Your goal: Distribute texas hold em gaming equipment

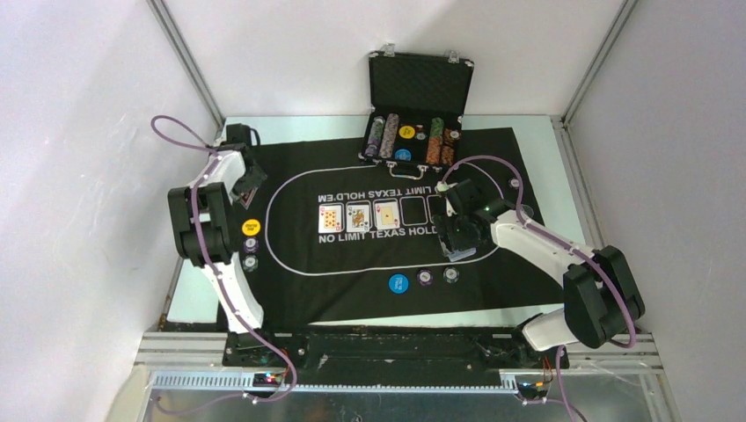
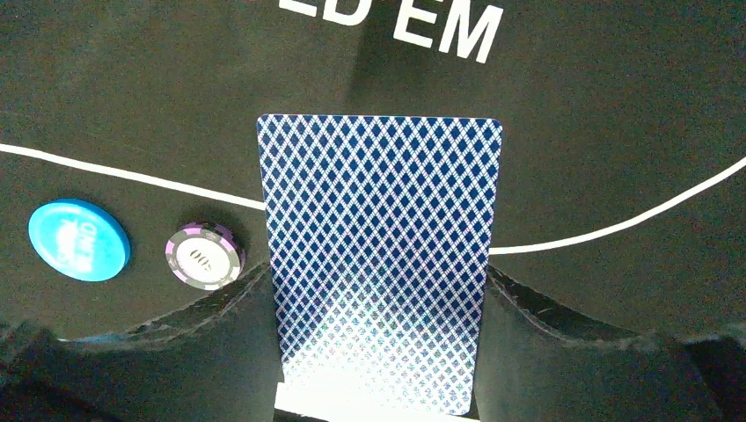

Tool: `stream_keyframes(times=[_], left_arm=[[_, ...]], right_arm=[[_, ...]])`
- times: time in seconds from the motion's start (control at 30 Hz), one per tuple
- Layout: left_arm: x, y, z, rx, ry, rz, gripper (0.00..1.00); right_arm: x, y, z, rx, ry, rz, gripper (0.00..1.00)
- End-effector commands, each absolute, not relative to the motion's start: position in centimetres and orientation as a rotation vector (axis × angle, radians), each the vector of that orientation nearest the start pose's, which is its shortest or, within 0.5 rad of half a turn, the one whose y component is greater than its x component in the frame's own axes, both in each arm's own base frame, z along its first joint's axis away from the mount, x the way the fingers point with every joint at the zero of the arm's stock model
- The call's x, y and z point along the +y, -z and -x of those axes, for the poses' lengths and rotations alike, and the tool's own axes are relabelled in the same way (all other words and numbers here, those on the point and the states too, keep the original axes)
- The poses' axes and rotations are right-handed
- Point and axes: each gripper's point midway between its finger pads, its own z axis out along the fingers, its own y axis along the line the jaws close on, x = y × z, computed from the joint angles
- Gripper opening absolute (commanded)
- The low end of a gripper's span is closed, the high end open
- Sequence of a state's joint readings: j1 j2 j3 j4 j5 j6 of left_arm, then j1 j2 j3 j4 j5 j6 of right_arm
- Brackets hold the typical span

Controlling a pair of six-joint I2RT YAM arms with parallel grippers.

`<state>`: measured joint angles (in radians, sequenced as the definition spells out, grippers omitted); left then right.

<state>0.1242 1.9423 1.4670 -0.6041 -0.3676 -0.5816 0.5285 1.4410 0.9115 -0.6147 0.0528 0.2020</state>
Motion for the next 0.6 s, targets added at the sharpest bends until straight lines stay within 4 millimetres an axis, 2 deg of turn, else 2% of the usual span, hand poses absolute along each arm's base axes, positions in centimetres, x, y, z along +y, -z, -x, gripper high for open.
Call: stream_keyframes(times=[0.0, 0.1, 0.33, 0.57], left_arm=[[11.4, -6.0, -43.1, 2.438, -0.429, 0.974, 0.39], [11.7, -5.0, -43.5, 2.465, -0.397, 0.971, 0.42], [11.0, -4.6, -44.2, 2.521, -0.339, 0.926, 0.49], [10.4, -4.4, -43.8, 2.561, -0.306, 0.882, 0.68]], right_arm=[[14.9, -7.0, -26.3, 2.628, -0.156, 0.402, 0.00], [14.9, -7.1, -26.4, 2.627, -0.150, 0.401, 0.00], [14.7, -7.2, -26.4, 2.624, -0.141, 0.398, 0.00], [14.7, -7.2, -26.4, 2.623, -0.138, 0.397, 0.00]])
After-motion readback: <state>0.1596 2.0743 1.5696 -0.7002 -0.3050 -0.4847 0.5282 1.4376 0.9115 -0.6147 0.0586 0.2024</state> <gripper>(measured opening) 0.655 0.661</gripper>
